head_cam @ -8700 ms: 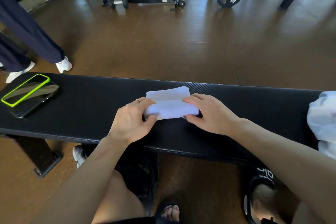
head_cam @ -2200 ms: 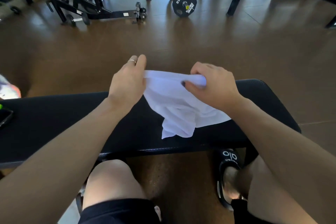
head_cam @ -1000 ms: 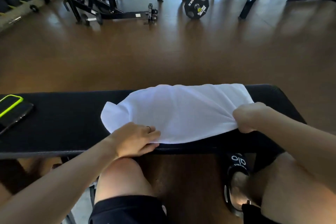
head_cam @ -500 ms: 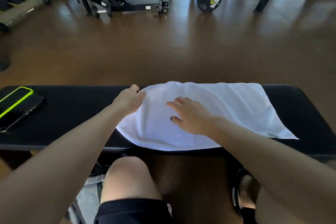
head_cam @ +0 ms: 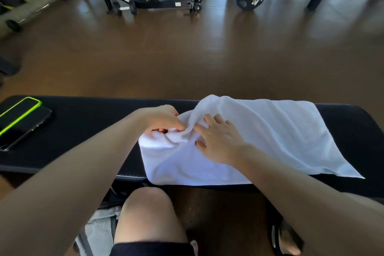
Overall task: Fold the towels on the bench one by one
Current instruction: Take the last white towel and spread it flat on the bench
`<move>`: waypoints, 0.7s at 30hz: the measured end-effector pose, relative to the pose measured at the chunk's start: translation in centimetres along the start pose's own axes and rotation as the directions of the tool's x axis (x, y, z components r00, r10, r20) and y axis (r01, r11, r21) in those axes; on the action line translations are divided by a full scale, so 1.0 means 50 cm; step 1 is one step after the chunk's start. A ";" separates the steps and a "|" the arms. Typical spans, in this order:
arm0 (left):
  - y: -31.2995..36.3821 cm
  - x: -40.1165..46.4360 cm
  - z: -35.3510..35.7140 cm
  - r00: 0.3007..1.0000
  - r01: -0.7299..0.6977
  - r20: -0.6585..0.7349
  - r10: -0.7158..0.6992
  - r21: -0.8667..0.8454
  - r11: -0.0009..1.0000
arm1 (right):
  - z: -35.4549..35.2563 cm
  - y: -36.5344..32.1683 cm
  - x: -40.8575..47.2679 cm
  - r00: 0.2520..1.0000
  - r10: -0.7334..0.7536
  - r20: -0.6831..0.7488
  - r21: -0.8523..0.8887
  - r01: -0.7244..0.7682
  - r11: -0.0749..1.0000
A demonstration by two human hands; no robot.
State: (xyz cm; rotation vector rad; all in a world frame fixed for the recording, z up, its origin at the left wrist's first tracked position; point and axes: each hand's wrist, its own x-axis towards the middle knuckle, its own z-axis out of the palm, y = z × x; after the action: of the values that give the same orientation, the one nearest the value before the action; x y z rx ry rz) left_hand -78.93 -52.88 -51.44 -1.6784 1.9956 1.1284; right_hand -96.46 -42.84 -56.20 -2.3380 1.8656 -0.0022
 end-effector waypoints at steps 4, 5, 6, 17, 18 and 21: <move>-0.015 0.020 -0.050 0.865 0.010 -0.500 0.050 0.116 0.993 | 0.000 0.002 0.005 0.999 0.032 0.043 0.030 -0.034 0.999; -0.024 0.021 -0.069 0.753 0.053 -0.652 0.086 0.191 0.980 | 0.001 0.002 0.006 0.998 0.034 0.051 0.028 -0.036 0.999; -0.035 0.021 -0.086 0.651 0.110 -0.750 0.115 0.244 0.964 | 0.001 0.001 0.007 0.998 0.035 0.056 0.023 -0.037 0.999; -0.119 0.056 0.003 0.820 0.271 -0.555 -0.138 0.163 0.949 | 0.001 -0.006 0.007 0.997 0.033 0.073 0.005 -0.034 0.999; -0.119 0.055 0.006 0.804 0.253 -0.581 -0.126 0.143 0.957 | 0.001 -0.005 0.006 0.997 0.031 0.071 0.003 -0.031 1.000; -0.110 0.045 0.014 0.775 0.228 -0.622 -0.108 0.117 0.967 | -0.001 -0.003 0.002 0.997 0.027 0.068 0.001 -0.027 1.000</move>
State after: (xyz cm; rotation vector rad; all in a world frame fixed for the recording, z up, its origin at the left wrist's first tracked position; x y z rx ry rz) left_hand -74.64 -53.98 -55.44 -2.2621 2.1401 0.3175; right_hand -96.30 -42.92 -56.12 -2.2819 1.8637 0.0784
